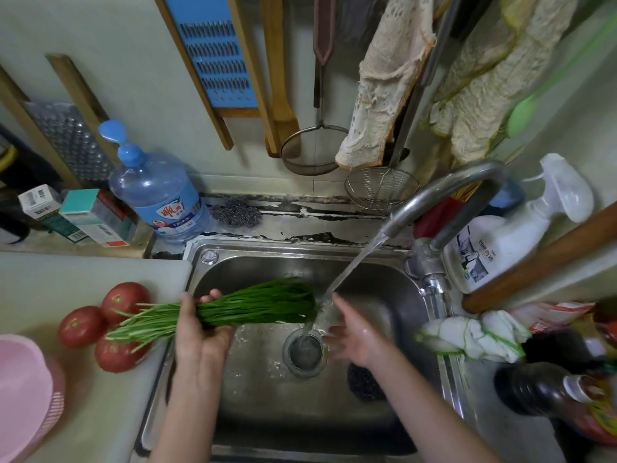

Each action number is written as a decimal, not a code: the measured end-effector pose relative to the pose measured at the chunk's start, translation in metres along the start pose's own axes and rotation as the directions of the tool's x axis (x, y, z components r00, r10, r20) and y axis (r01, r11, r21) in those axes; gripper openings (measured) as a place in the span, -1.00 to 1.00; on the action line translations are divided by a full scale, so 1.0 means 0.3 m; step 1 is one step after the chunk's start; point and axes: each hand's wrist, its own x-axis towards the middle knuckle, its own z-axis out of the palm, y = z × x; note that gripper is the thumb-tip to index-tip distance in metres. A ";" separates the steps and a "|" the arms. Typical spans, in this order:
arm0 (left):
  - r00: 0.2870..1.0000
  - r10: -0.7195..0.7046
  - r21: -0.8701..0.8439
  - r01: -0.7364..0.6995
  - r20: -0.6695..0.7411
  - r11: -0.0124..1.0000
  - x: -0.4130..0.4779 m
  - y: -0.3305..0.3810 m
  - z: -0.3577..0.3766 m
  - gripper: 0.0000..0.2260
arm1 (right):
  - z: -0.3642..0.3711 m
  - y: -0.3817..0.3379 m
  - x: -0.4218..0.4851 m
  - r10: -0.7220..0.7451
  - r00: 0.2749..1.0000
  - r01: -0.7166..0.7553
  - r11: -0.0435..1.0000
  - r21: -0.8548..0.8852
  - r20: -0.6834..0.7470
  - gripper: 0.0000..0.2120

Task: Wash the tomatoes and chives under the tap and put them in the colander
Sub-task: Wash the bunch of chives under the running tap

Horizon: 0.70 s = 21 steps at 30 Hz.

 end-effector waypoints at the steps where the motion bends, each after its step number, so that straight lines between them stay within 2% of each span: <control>1: 1.000 -0.027 0.020 0.027 0.009 0.999 -0.003 -0.036 0.001 -0.71 | 0.027 0.013 -0.008 0.006 0.995 -0.008 1.000 0.020 0.103 -0.57; 3: 0.996 -0.090 0.088 0.088 0.024 0.992 -0.012 -0.110 -0.002 -0.74 | 0.053 0.018 -0.016 -0.046 0.969 0.002 0.984 0.180 0.241 -0.48; 4: 0.991 -0.129 0.125 0.123 0.037 0.984 -0.017 -0.143 -0.005 -0.74 | 0.050 0.012 -0.012 -0.086 0.970 0.019 0.960 0.280 0.228 -0.45; 6: 0.976 -0.210 0.189 0.197 0.053 0.962 -0.018 -0.191 -0.008 -0.75 | 0.018 -0.002 0.001 -0.121 0.989 0.084 0.929 0.360 0.081 -0.46; 9: 0.942 -0.333 0.358 0.297 0.043 0.885 -0.009 -0.241 0.008 -0.73 | -0.071 -0.002 0.028 -0.085 0.991 0.115 0.933 0.340 -0.104 -0.52; 14: 0.875 -0.485 0.672 0.355 0.007 0.650 0.016 -0.322 0.026 -0.74 | -0.176 0.040 0.015 -0.015 0.986 0.070 0.938 0.339 -0.163 -0.60; 16: 0.844 -0.535 0.741 0.377 -0.028 0.556 0.033 -0.340 0.029 -0.79 | -0.193 0.063 -0.006 -0.037 0.981 0.088 0.960 0.265 -0.190 -0.68; 18: 0.793 -0.607 0.821 0.375 -0.044 0.431 0.042 -0.354 0.038 -0.82 | -0.205 0.084 -0.038 -0.101 0.979 0.113 0.992 0.059 -0.176 -0.71; 21: 0.714 -0.698 0.923 0.300 -0.049 0.243 0.050 -0.383 0.048 -0.82 | -0.197 0.086 -0.098 -0.182 0.979 0.157 0.959 -0.238 -0.087 -0.78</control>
